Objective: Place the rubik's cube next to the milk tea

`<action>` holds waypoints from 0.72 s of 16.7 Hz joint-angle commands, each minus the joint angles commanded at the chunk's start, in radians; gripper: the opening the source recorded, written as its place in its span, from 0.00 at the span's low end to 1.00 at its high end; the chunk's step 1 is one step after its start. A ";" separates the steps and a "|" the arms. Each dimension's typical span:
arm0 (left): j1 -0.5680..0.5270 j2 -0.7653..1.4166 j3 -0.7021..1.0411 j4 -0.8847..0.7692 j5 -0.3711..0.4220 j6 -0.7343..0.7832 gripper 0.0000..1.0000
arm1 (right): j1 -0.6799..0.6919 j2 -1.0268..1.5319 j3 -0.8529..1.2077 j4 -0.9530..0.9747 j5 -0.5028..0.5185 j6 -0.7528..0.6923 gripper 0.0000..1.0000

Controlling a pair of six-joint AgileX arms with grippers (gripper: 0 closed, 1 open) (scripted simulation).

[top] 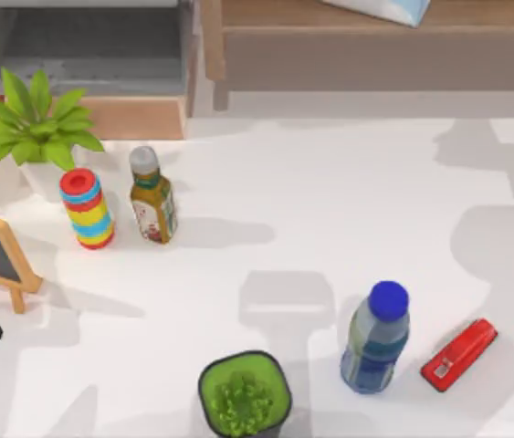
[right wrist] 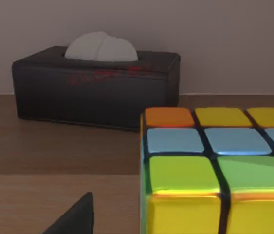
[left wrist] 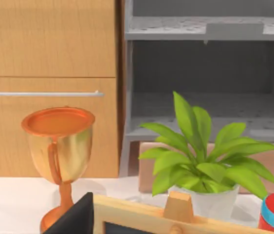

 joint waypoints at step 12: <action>0.000 0.000 0.000 0.000 0.000 0.000 1.00 | 0.002 0.029 0.023 0.001 0.002 -0.002 0.55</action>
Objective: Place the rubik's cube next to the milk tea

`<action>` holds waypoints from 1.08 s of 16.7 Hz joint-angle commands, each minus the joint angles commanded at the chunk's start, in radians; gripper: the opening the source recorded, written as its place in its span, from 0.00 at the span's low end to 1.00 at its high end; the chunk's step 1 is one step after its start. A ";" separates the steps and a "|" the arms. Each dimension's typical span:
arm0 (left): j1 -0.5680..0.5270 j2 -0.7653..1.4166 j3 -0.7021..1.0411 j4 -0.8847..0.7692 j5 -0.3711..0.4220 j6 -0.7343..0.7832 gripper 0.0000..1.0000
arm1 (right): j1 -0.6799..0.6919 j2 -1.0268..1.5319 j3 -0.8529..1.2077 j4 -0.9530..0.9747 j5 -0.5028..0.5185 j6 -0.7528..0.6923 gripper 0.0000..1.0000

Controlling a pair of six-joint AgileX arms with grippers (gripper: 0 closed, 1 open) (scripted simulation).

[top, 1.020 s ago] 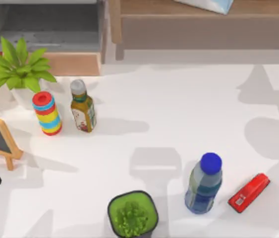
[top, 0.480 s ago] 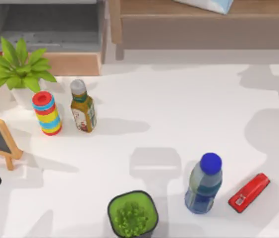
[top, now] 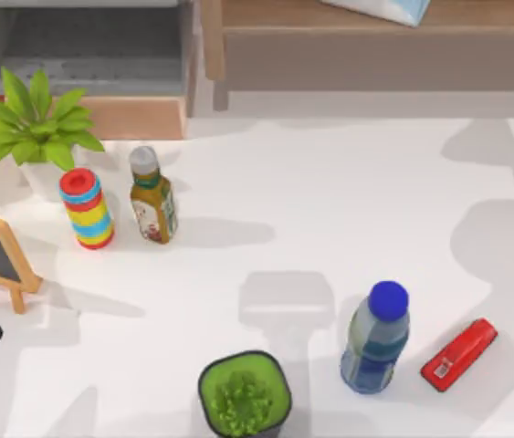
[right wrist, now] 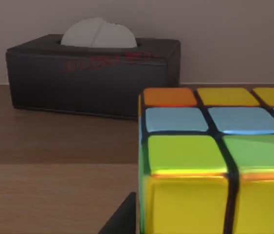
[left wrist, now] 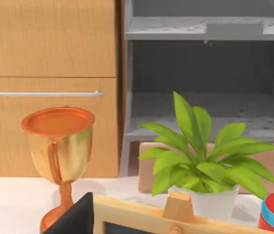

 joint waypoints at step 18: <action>0.000 0.000 0.000 0.000 0.000 0.000 1.00 | -0.004 -0.018 -0.010 0.007 -0.011 0.000 0.00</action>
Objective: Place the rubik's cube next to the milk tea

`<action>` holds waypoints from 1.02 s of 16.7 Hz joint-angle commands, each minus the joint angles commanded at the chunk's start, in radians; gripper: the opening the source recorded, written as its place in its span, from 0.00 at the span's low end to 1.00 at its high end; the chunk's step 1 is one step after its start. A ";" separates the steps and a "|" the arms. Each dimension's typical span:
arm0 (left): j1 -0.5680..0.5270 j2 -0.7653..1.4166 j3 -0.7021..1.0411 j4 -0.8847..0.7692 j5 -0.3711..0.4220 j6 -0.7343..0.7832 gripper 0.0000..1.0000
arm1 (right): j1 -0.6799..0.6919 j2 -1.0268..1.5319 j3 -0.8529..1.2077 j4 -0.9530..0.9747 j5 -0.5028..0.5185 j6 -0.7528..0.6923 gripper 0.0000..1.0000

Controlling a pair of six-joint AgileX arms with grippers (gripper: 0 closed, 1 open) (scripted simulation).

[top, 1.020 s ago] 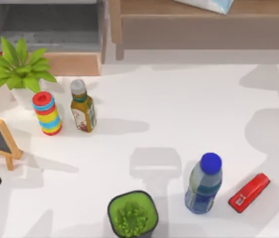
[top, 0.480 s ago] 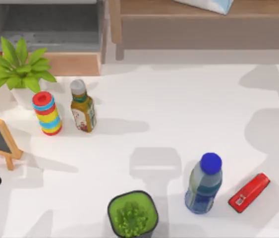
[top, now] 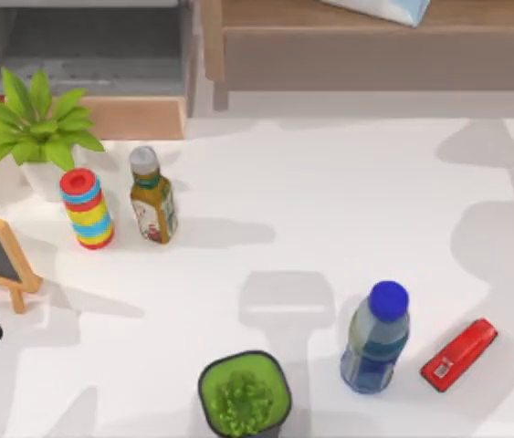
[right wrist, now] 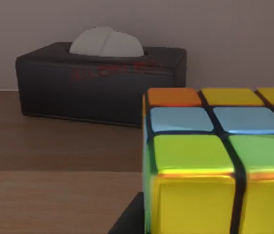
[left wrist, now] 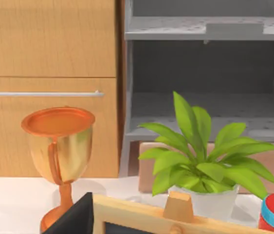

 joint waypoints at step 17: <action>0.000 0.000 0.000 0.000 0.000 0.000 1.00 | 0.013 -0.045 0.029 -0.100 0.035 -0.024 0.00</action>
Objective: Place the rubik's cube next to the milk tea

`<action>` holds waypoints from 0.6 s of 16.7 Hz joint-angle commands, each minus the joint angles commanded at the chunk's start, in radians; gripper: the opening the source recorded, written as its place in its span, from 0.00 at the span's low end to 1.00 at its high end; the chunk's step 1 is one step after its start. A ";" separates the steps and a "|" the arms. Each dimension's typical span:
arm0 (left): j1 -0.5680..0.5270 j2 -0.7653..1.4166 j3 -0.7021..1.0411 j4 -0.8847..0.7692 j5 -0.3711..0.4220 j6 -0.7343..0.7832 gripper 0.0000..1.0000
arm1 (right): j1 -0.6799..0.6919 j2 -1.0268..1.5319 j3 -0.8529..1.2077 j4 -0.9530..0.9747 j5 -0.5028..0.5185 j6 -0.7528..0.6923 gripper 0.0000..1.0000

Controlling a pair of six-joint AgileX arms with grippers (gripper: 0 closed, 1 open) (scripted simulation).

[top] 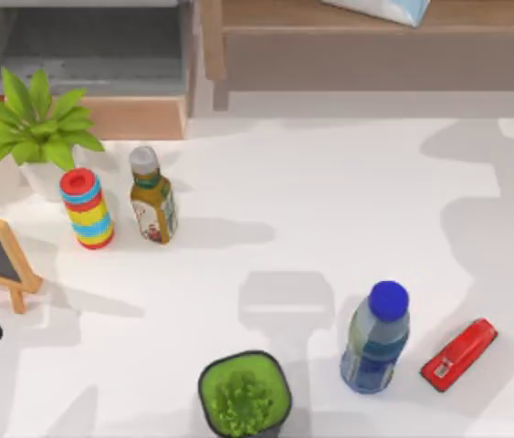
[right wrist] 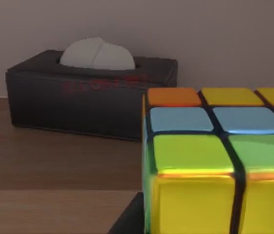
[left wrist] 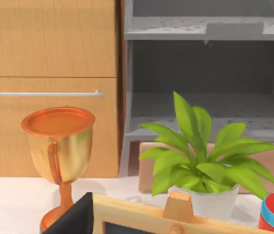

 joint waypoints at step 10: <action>0.000 0.000 0.000 0.000 0.000 0.000 1.00 | 0.325 -0.225 0.250 -0.859 0.192 -0.099 0.00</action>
